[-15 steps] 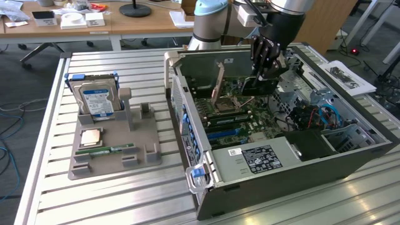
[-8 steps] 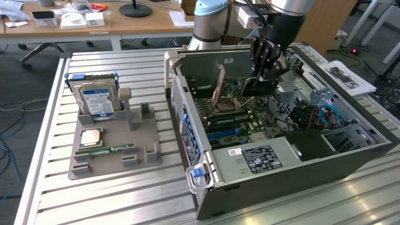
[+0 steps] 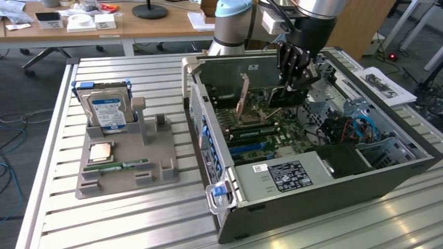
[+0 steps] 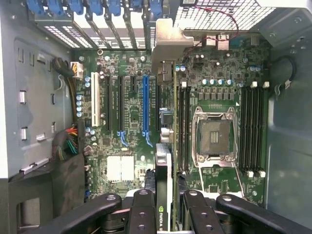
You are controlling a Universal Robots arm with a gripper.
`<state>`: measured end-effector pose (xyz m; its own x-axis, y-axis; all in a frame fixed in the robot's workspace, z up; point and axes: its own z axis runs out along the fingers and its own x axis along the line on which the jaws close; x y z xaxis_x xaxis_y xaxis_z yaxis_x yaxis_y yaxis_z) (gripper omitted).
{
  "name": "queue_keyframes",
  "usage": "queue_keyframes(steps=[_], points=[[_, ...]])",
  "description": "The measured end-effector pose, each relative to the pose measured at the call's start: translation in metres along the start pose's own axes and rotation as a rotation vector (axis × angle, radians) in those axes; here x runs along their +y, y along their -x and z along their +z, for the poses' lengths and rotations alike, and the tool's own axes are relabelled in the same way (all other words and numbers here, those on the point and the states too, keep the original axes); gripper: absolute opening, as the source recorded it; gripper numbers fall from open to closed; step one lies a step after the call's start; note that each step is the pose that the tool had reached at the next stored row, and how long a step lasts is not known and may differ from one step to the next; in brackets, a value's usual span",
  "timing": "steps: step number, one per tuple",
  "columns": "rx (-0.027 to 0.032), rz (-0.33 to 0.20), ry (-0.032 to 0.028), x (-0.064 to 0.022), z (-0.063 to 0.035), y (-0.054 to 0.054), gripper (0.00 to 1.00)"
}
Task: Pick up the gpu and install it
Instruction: 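Insert the gpu into the slot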
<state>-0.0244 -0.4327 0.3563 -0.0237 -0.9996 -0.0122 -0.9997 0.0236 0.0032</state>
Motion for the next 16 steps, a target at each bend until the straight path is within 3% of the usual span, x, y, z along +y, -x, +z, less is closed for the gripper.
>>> queue_keyframes(steps=[7, 16], points=[[0.0000, 0.012, -0.0004, 0.0009, 0.0007, 0.000, 0.27], [0.0000, 0.012, -0.0007, 0.0024, 0.0148, 0.000, 0.27]])
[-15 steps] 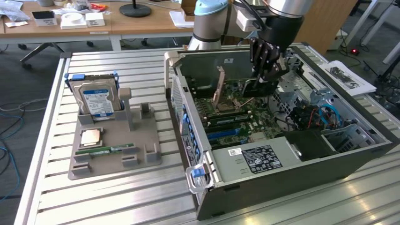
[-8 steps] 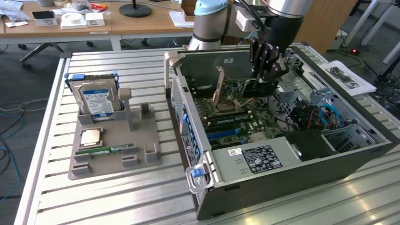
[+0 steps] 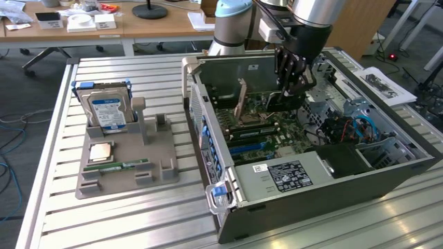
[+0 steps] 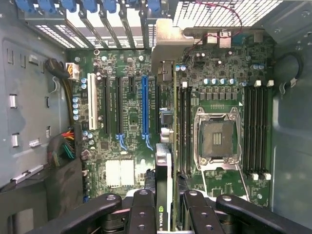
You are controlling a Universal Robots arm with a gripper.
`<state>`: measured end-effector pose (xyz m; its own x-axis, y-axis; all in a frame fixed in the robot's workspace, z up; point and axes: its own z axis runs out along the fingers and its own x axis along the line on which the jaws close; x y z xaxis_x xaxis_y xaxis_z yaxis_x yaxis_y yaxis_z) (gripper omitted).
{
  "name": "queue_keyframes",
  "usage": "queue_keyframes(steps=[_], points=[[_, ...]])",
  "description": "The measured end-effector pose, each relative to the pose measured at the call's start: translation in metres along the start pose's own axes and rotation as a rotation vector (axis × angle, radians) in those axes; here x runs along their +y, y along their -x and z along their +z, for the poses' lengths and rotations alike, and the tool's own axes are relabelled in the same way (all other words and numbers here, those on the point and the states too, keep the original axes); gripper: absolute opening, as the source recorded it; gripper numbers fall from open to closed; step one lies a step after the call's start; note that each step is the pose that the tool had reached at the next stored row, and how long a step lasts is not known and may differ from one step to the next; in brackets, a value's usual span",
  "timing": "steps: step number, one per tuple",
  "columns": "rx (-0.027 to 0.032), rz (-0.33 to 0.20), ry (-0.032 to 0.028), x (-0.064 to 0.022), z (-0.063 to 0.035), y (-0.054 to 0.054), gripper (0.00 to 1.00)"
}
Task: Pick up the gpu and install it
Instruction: 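Insert the gpu into the slot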
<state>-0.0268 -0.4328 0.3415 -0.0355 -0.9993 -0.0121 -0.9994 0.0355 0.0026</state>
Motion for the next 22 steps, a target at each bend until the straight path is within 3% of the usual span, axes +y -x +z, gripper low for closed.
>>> queue_keyframes(steps=[11, 22], points=[[0.0000, 0.000, 0.0000, 0.0009, 0.0170, 0.000, 0.27], [-0.0007, 0.000, 0.0000, 0.0010, 0.0174, -0.010, 0.27]])
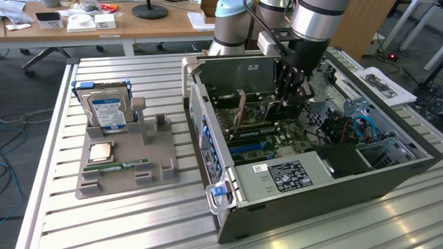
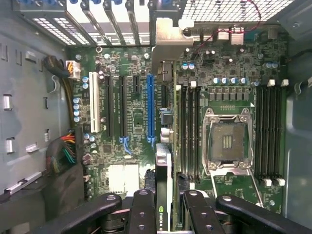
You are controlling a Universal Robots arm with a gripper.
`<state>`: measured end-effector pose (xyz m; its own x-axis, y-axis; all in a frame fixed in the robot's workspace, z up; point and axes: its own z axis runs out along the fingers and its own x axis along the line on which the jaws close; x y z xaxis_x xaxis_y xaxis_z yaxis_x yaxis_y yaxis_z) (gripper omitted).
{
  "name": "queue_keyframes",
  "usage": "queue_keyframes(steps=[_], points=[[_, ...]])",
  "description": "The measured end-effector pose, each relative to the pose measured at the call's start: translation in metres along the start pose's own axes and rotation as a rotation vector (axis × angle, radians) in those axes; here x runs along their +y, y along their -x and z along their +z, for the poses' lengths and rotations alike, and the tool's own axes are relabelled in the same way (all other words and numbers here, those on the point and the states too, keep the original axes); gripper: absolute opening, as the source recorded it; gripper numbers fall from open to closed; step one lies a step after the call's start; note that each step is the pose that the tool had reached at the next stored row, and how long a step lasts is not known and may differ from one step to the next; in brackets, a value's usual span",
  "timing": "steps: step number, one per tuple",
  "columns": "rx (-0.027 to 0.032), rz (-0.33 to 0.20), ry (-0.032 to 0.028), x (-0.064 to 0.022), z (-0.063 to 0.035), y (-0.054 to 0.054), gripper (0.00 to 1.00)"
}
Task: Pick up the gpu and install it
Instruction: 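Insert the gpu into the slot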
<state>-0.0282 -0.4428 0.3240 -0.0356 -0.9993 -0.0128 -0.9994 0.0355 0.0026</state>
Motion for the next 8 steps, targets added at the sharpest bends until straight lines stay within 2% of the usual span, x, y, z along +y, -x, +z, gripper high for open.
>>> queue_keyframes(steps=[3, 8], points=[[0.0000, 0.000, 0.0000, 0.0001, 0.0008, -0.0002, 0.27], [0.0002, 0.000, -0.0004, 0.0014, 0.0077, -0.0008, 0.27]])
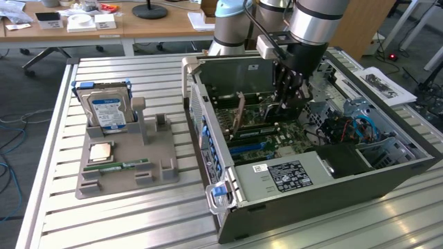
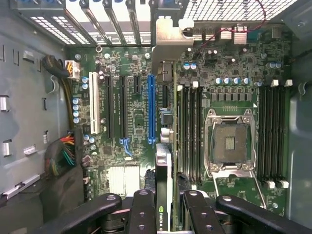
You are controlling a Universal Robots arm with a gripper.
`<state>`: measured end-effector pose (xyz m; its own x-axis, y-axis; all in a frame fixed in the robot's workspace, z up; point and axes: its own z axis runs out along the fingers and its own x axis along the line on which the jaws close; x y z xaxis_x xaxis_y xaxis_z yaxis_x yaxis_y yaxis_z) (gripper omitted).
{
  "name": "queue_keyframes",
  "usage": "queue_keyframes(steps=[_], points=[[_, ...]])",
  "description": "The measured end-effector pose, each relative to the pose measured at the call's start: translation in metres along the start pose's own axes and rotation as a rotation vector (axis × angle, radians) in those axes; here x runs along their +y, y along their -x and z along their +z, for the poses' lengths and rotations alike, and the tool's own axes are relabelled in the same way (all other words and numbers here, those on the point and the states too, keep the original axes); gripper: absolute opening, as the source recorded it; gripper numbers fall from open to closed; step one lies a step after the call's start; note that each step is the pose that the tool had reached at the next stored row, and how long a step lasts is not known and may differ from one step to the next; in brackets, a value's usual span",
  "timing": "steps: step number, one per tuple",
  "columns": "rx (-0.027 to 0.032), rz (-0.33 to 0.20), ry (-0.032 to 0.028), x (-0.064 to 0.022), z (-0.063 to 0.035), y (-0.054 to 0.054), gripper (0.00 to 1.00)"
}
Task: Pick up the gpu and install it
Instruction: 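Insert the gpu into the slot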
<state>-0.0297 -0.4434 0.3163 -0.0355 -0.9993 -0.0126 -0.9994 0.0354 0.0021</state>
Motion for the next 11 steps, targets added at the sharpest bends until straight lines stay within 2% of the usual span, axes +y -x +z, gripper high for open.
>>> queue_keyframes(steps=[11], points=[[-0.0001, 0.000, -0.0011, 0.0022, 0.0142, -0.001, 0.27]])
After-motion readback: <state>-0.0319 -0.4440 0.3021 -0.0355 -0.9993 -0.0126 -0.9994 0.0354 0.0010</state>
